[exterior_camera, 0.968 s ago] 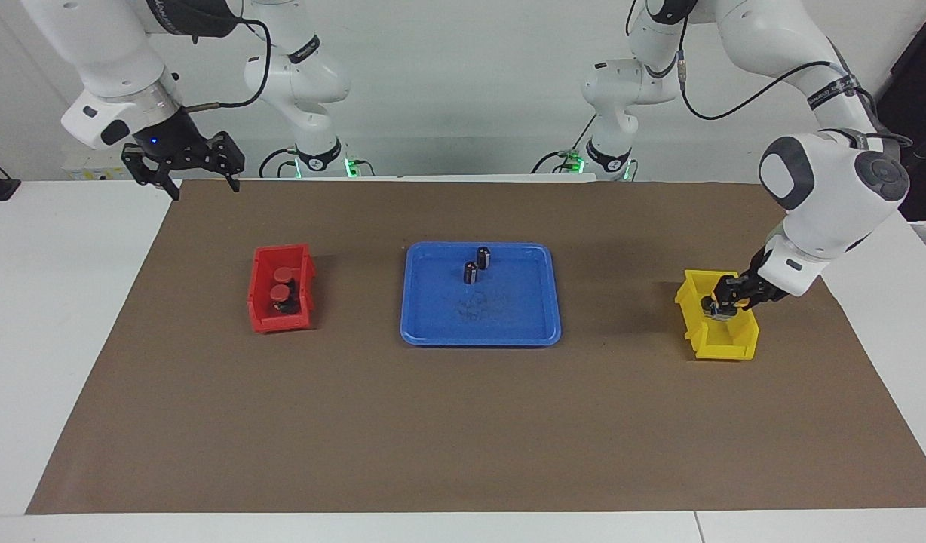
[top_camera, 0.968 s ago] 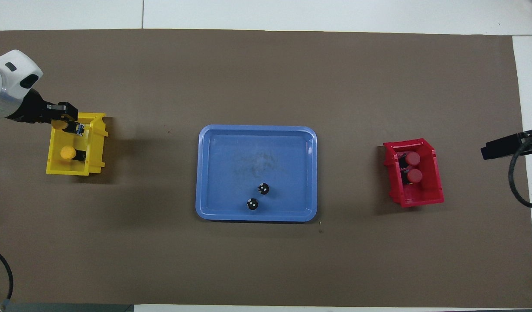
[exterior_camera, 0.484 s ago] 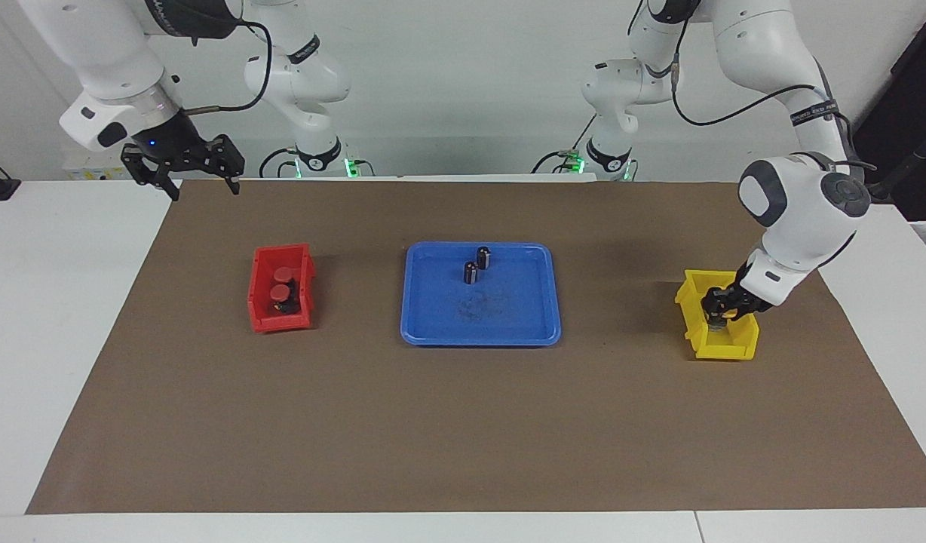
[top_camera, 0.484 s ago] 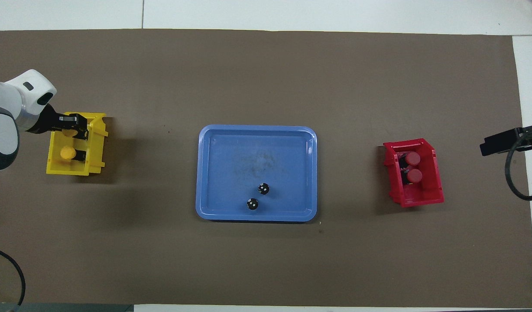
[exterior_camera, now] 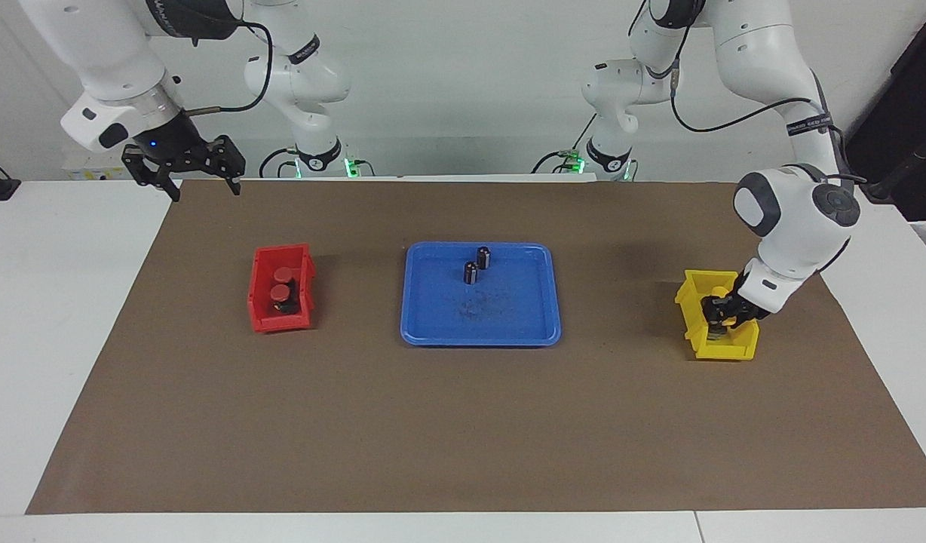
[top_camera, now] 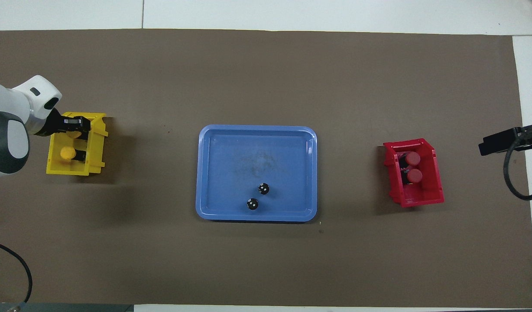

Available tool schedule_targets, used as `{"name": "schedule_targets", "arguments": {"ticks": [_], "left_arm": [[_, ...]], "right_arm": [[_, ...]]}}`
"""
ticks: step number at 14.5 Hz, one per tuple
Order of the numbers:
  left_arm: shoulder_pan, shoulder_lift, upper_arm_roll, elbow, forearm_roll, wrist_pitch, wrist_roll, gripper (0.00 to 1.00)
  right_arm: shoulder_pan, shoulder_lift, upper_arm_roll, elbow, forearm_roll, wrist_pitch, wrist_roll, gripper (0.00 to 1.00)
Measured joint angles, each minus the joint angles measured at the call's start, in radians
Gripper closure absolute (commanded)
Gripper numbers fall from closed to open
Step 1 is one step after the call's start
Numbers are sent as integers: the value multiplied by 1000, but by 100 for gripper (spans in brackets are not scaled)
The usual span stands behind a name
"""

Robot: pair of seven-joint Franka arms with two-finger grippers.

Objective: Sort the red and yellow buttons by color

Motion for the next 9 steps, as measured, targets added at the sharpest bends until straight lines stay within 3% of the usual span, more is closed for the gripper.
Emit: {"name": "schedule_targets", "arguments": {"ticks": [1,3,5,9], "left_arm": [[1,0,0,-1,0,4,0,20],[2,-3,-1,21,0,-2,0,2],[2,-12,-6,91,0,-76,0,0],[2,-52,-9,282,0,-345,19,0]], "right_arm": [[2,2,2,4,0,0,1,0],[3,7,4,14,0,-2,10,0],[3,11,4,19,0,-3,14,0],[3,13,4,20,2,-14,26,0]]}}
